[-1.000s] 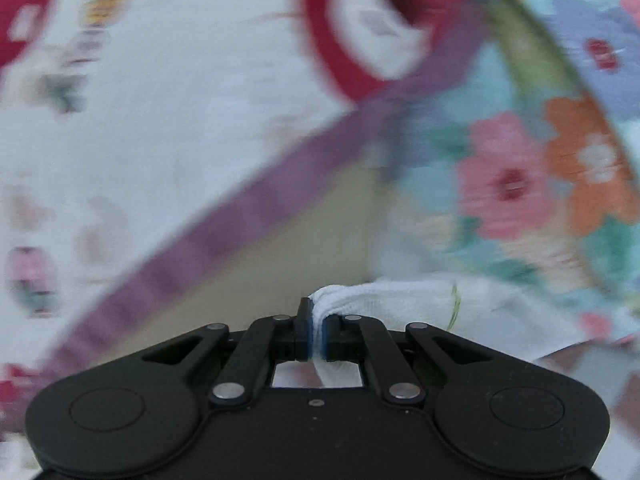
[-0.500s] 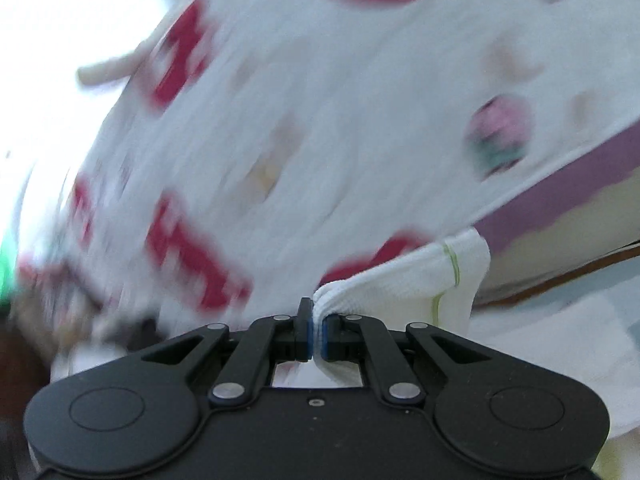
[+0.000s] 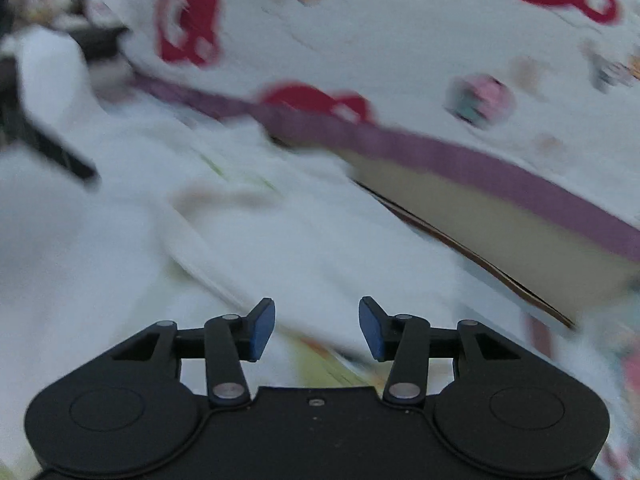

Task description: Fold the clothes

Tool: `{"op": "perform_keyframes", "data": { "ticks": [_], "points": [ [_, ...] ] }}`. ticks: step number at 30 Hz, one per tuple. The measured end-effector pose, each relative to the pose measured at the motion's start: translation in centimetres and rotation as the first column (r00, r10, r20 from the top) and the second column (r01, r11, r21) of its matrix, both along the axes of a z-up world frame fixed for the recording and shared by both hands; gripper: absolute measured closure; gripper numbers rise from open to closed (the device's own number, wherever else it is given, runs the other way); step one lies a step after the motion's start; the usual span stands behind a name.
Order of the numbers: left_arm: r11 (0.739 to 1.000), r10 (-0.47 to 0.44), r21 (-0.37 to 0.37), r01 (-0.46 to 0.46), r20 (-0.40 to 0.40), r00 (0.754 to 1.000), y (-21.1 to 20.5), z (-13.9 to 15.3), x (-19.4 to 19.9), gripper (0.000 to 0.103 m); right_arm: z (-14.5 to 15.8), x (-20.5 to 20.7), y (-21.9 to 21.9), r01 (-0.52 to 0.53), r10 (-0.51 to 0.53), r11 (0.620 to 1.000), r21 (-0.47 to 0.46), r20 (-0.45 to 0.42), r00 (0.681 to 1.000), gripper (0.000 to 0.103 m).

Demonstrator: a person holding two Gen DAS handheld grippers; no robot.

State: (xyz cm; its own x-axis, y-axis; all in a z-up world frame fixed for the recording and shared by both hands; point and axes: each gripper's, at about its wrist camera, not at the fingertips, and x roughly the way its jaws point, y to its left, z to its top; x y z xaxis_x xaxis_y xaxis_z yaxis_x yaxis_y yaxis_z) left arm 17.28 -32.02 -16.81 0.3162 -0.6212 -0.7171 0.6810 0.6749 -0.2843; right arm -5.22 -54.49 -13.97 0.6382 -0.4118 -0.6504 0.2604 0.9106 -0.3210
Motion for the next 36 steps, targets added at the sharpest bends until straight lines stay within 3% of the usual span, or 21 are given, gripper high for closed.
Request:
{"op": "perform_keyframes", "data": {
  "ticks": [2,6,8,11,12,14,15,16,17,18,20,22,25,29,31,36],
  "points": [
    [1.0,-0.006,0.001,0.006,-0.02,1.0,-2.0,0.2,1.2,0.022,-0.4,-1.9,-2.0,0.082,-0.082,0.997,-0.008,-0.024,0.996,0.052],
    [0.998,0.009,0.069,-0.004,-0.07,0.997,-7.1,-0.3,3.6,0.022,-1.0,-3.8,-4.9,0.192,-0.191,0.98,0.051,-0.04,0.981,0.052],
    [0.988,0.032,0.154,-0.03,-0.01,0.999,-9.2,-1.0,3.6,0.022,-1.2,-3.7,-5.6,0.208,-0.205,0.974,0.09,-0.033,0.978,0.052],
    [0.964,-0.028,0.267,0.001,0.098,0.995,-12.1,-2.7,2.8,0.018,-1.7,-2.8,-6.4,0.219,-0.217,0.968,0.126,-0.028,0.976,0.052],
    [0.962,-0.035,0.273,0.004,0.11,0.993,-12.4,-3.1,2.7,0.019,-1.9,-2.4,-6.6,0.228,-0.227,0.964,0.135,-0.027,0.974,0.052],
    [0.965,-0.038,0.263,0.005,0.12,0.992,-12.6,-3.8,2.6,0.039,-2.4,-1.4,-7.4,0.263,-0.261,0.952,0.157,-0.035,0.965,0.052],
    [0.962,-0.034,0.273,-0.005,0.139,0.99,-12.4,-3.5,2.4,0.074,-2.8,-1.1,-7.7,0.288,-0.284,0.942,0.171,-0.044,0.958,0.052],
    [0.958,-0.029,0.286,-0.019,0.163,0.986,-12.1,-2.9,2.2,0.095,-2.9,-0.9,-8.2,0.308,-0.305,0.933,0.185,-0.047,0.951,0.053],
    [0.963,-0.015,0.265,-0.04,0.2,0.98,-10.9,-2.0,1.6,0.095,-3.0,-0.8,-8.5,0.321,-0.319,0.926,0.196,-0.042,0.947,0.068],
    [0.971,0.005,0.232,-0.063,0.242,0.97,-9.3,-0.9,0.8,0.095,-2.9,-0.9,-9.0,0.337,-0.338,0.917,0.211,-0.033,0.94,0.092],
    [0.981,0.047,0.166,-0.101,0.301,0.952,-5.9,0.8,-0.6,0.095,-2.6,-1.9,-10.1,0.386,-0.399,0.881,0.273,-0.008,0.917,0.094],
    [0.98,0.11,0.129,-0.154,0.299,0.948,-2.1,0.7,-1.9,0.094,-2.6,-3.4,-11.3,0.414,-0.455,0.834,0.365,0.028,0.89,0.094],
    [0.975,0.108,0.172,-0.143,0.195,0.975,1.3,-1.5,-3.2,0.091,-3.5,-5.3,-12.8,0.422,-0.51,0.767,0.483,0.06,0.858,0.094],
    [0.963,0.119,0.231,-0.136,0.088,0.989,2.7,-3.7,-3.4,0.088,-4.6,-5.5,-12.4,0.427,-0.509,0.776,0.464,0.061,0.859,0.094],
    [0.962,0.12,0.236,-0.137,0.086,0.989,3.1,-3.5,-3.3,0.082,-4.8,-5.5,-12.1,0.423,-0.502,0.789,0.446,0.07,0.862,0.094],
    [0.967,0.108,0.228,-0.117,0.053,0.993,3.8,-3.0,-3.0,0.081,-3.7,-5.6,-12.2,0.413,-0.5,0.796,0.443,0.095,0.861,0.094]
  ]
}}
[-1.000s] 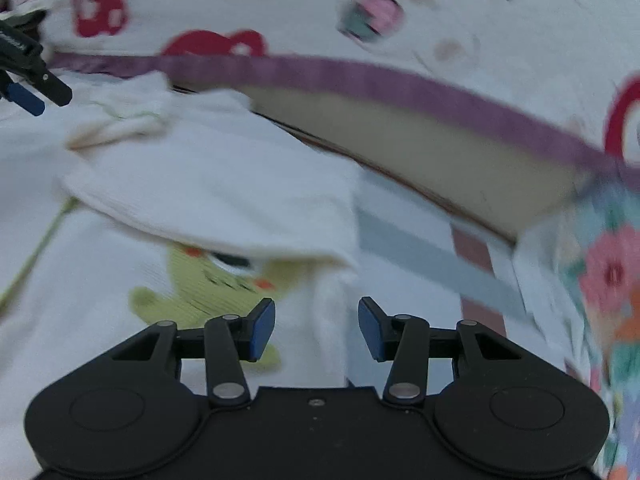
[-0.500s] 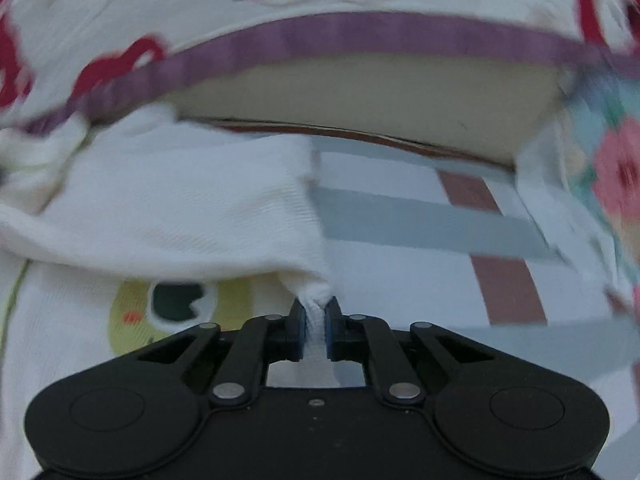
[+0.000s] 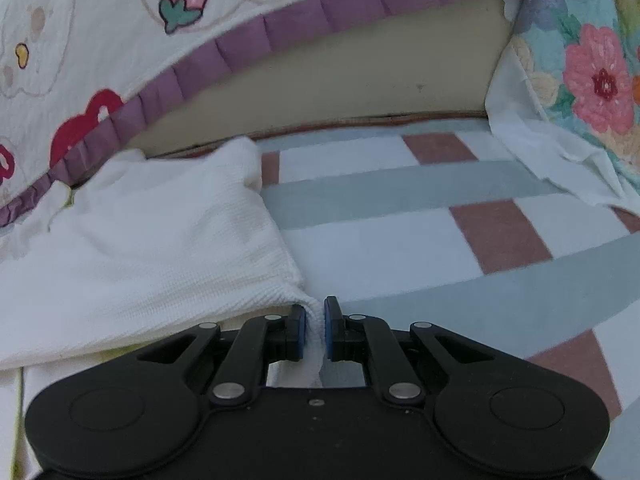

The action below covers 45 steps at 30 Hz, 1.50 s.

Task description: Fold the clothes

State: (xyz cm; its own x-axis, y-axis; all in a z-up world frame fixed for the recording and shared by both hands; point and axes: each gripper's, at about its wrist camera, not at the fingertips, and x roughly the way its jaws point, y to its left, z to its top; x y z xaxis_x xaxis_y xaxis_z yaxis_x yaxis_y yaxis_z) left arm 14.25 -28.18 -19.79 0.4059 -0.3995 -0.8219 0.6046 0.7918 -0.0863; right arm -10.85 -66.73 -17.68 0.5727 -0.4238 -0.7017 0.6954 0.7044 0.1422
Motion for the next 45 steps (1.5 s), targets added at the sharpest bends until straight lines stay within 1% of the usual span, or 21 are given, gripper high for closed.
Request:
{"op": "perform_keyframes", "data": {
  "ticks": [2,4,5,7,9,10,12,16,18,20,21,22,26,32,33,35,36,38,40,42,45],
  "points": [
    [0.999,-0.03,0.017,0.03,-0.008,1.0,0.4,-0.4,-0.1,0.078,0.1,0.1,-0.1,-0.015,0.015,1.0,-0.004,-0.001,1.0,0.093],
    [0.996,-0.08,0.045,0.079,0.009,0.997,0.8,-0.6,-0.2,0.069,-0.5,0.4,-0.3,-0.038,0.037,0.999,-0.001,-0.046,0.998,0.092],
    [0.993,-0.101,0.059,0.099,0.026,0.995,1.1,-0.3,-0.4,0.069,-0.8,0.4,-0.3,-0.046,0.046,0.999,-0.007,-0.066,0.997,0.087],
    [0.988,-0.127,0.096,0.118,0.099,0.987,2.1,0.7,-0.9,0.069,-0.5,0.4,0.2,-0.059,0.055,0.997,-0.04,-0.082,0.995,0.083],
    [0.986,-0.141,0.111,0.124,0.165,0.976,3.5,1.6,-1.2,0.067,0.2,0.6,1.0,-0.077,0.068,0.994,-0.08,-0.115,0.991,0.075],
    [0.988,-0.13,0.107,0.112,0.185,0.974,4.2,2.0,-1.1,0.062,0.6,0.6,1.6,-0.09,0.074,0.989,-0.113,-0.138,0.988,0.074],
    [0.994,-0.081,0.093,0.063,0.205,0.975,5.4,2.7,-0.6,0.058,1.1,0.4,3.0,-0.115,0.082,0.976,-0.184,-0.179,0.981,0.065],
    [0.994,0.067,0.075,-0.083,0.19,0.979,6.9,3.7,2.0,0.058,1.9,-0.7,5.5,-0.129,0.087,0.957,-0.258,-0.17,0.982,0.062],
    [0.988,0.122,0.07,-0.141,0.222,0.967,7.6,4.5,2.7,0.058,2.3,-1.1,6.5,-0.116,0.08,0.958,-0.262,-0.145,0.986,0.061],
    [0.98,0.169,0.058,-0.191,0.268,0.948,8.4,5.3,3.2,0.047,2.5,-1.3,7.4,-0.121,0.09,0.958,-0.259,-0.129,0.988,0.061],
    [0.975,0.193,0.048,-0.216,0.289,0.938,8.9,5.6,3.4,0.037,2.5,-1.1,7.9,-0.137,0.105,0.956,-0.259,-0.132,0.986,0.061],
    [0.97,0.217,0.039,-0.24,0.309,0.926,9.4,5.9,3.6,0.036,2.5,-0.9,8.2,-0.155,0.122,0.953,-0.26,-0.14,0.983,0.061],
    [0.949,0.308,-0.034,-0.313,0.319,0.897,11.1,7.1,4.7,0.037,2.5,0.6,9.8,-0.218,0.171,0.93,-0.296,-0.179,0.969,0.062],
    [0.928,0.372,-0.136,-0.347,0.344,0.862,12.4,8.5,5.1,0.039,3.2,2.1,10.8,-0.213,0.198,0.945,-0.247,-0.084,0.977,0.062],
    [0.926,0.378,-0.148,-0.348,0.346,0.859,12.7,8.6,5.1,0.041,3.3,2.4,11.1,-0.221,0.21,0.945,-0.241,-0.07,0.975,0.062],
    [0.918,0.395,-0.173,-0.356,0.346,0.851,13.3,9.0,5.3,0.054,3.6,2.9,11.7,-0.242,0.239,0.944,-0.225,-0.044,0.97,0.062],
    [0.913,0.407,-0.185,-0.364,0.344,0.846,13.5,9.3,5.4,0.064,3.7,3.2,12.0,-0.253,0.253,0.943,-0.217,-0.031,0.967,0.062],
    [0.901,0.432,-0.211,-0.38,0.35,0.831,14.4,9.9,5.7,0.068,4.0,3.7,12.6,-0.275,0.279,0.942,-0.192,-0.008,0.96,0.062],
    [0.882,0.469,-0.23,-0.411,0.358,0.807,15.4,10.7,6.3,0.068,4.5,4.0,13.3,-0.31,0.316,0.94,-0.14,0.021,0.948,0.062],
    [0.848,0.527,-0.268,-0.457,0.346,0.776,16.9,11.5,7.7,0.068,5.0,4.3,14.2,-0.358,0.365,0.926,-0.12,0.043,0.93,0.062],
    [0.793,0.604,-0.312,-0.523,0.292,0.741,19.1,12.4,11.3,0.056,5.8,4.6,15.8,-0.422,0.431,0.893,-0.155,0.033,0.902,0.062]
  ]
}}
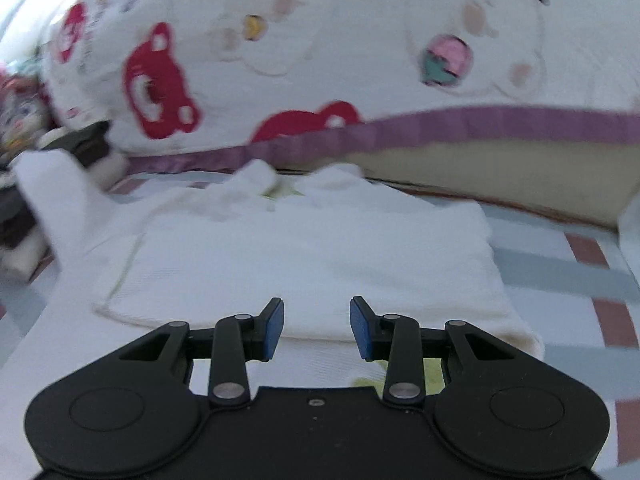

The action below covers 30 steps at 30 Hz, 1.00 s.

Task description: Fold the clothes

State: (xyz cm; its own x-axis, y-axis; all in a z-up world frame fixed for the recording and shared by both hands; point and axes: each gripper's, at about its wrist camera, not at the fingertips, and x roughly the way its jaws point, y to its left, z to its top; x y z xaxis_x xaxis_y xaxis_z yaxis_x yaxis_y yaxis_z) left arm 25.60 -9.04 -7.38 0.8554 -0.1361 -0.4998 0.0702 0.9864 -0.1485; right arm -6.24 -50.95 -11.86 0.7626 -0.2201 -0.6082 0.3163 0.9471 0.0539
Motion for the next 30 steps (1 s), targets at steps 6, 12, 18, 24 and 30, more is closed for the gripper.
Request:
{"op": "perform_keyframes", "data": {
  "ticks": [6,12,18,24,30],
  "points": [
    [0.979,0.201,0.047,-0.197,-0.143,0.969,2.4,-1.2,8.4,0.05,0.3,0.7,1.6,-0.066,0.065,0.996,-0.066,-0.022,0.998,0.062],
    [0.975,0.207,-0.048,-0.218,-0.17,0.963,4.3,-2.5,10.2,0.041,0.6,0.3,1.4,-0.078,0.069,0.99,-0.12,-0.08,0.994,0.061],
    [0.977,0.161,-0.105,-0.188,-0.222,0.962,4.4,-4.5,11.9,0.033,1.0,-0.9,0.0,-0.045,0.022,0.985,-0.166,-0.136,0.99,0.059],
    [0.962,0.201,-0.136,-0.238,-0.237,0.95,5.4,-4.4,13.7,0.028,0.7,-0.8,0.0,-0.034,0.009,0.987,-0.158,-0.158,0.987,0.059],
    [0.963,0.157,-0.198,-0.184,-0.146,0.977,5.9,-4.2,13.0,0.092,1.1,-0.1,1.4,-0.123,0.084,0.971,-0.206,-0.191,0.978,0.059]
  ]
}}
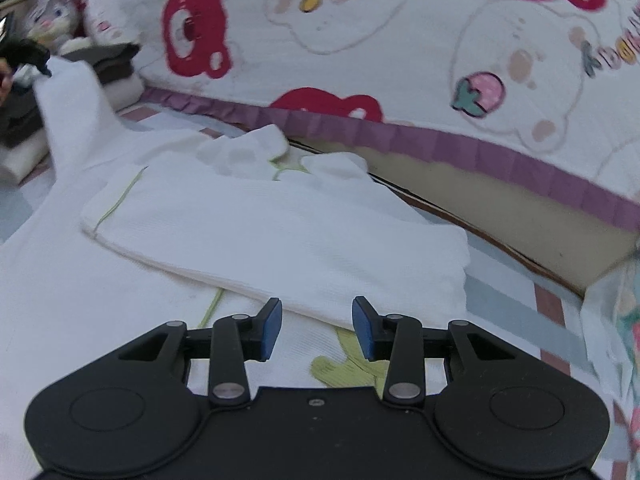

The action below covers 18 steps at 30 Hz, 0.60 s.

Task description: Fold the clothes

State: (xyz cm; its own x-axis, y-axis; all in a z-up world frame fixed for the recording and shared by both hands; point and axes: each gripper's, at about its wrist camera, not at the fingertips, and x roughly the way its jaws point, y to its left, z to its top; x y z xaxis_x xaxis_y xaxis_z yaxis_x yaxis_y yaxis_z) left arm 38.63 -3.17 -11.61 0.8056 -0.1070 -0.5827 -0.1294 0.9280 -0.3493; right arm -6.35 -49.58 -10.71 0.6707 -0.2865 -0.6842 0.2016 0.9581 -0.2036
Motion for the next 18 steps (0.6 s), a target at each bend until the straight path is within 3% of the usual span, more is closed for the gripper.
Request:
{"op": "perform_keyframes", "data": {
  "ticks": [4,8,13,17,18],
  "points": [
    [0.987,-0.103,0.139,0.082,0.147,0.984,-3.5,3.0,-3.7,0.093,0.0,0.1,0.2,0.004,-0.004,1.0,0.004,0.003,1.0,0.059],
    [0.954,-0.292,0.124,0.272,0.185,0.938,-7.8,5.1,-8.9,0.093,-0.6,0.1,0.2,0.025,-0.026,0.998,0.052,0.01,1.0,0.059],
    [0.844,-0.533,0.023,0.536,0.145,0.833,-13.5,5.1,-16.7,0.093,-1.1,0.4,0.6,0.012,-0.012,0.998,0.061,-0.006,1.0,0.059],
    [0.752,-0.651,-0.095,0.653,0.05,0.757,-18.1,2.9,-20.7,0.093,-0.8,0.7,1.1,-0.013,0.014,0.999,0.038,-0.016,1.0,0.059],
    [0.716,-0.694,-0.105,0.69,-0.003,0.72,-19.8,1.9,-21.4,0.091,-0.7,0.7,1.1,-0.013,0.014,0.999,0.039,-0.017,1.0,0.059]
  ]
}}
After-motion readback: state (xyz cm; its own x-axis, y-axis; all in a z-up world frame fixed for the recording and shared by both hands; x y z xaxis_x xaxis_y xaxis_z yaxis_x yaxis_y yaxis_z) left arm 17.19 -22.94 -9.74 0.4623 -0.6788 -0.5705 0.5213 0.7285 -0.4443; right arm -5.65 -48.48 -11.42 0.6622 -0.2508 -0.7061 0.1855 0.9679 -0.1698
